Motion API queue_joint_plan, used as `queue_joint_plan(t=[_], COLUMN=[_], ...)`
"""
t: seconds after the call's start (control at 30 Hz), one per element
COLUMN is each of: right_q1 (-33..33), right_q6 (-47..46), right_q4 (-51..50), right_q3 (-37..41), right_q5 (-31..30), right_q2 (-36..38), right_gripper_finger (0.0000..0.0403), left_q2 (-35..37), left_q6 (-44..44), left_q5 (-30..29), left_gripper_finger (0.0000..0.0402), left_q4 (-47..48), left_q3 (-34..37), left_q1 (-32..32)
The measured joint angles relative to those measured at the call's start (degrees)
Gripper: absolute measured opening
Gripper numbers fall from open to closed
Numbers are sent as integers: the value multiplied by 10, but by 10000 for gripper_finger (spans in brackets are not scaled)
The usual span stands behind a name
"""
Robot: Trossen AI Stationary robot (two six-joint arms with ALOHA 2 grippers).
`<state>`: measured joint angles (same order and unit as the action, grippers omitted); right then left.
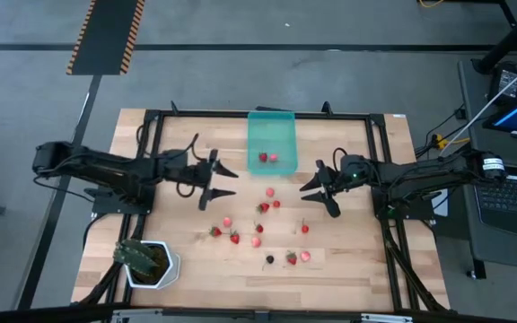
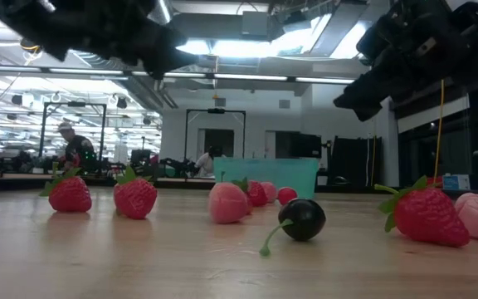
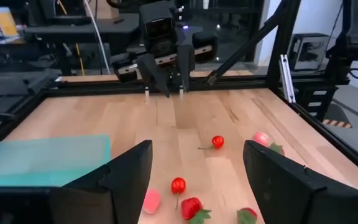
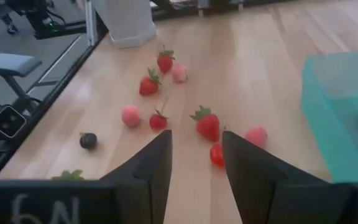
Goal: Pick and placing Produce into tupperware
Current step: Put the red cherry into the blue bin
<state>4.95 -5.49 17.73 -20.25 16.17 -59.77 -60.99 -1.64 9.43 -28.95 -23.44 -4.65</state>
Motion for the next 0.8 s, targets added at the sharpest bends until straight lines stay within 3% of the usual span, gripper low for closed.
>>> queue_joint_plan(t=[0.3, 0.57, 0.67, 0.8], right_q1=[-24, -25, -26, -50], right_q6=[-8, -44, -106, -89], right_q4=[65, 68, 42, -64], right_q3=[0, -1, -21, -72], right_q5=[0, 0, 0, -18], right_q2=[0, 0, 0, 0], right_gripper_finger=[143, 143, 143, 143], left_q2=[36, 37, 37, 37], left_q6=[0, 21, -5, -40], left_q5=[-14, -14, -9, -9], left_gripper_finger=[245, 245, 245, 245], left_q4=[-124, -143, -142, -141], left_q3=[99, 113, 113, 113], left_q1=[35, 50, 51, 51])
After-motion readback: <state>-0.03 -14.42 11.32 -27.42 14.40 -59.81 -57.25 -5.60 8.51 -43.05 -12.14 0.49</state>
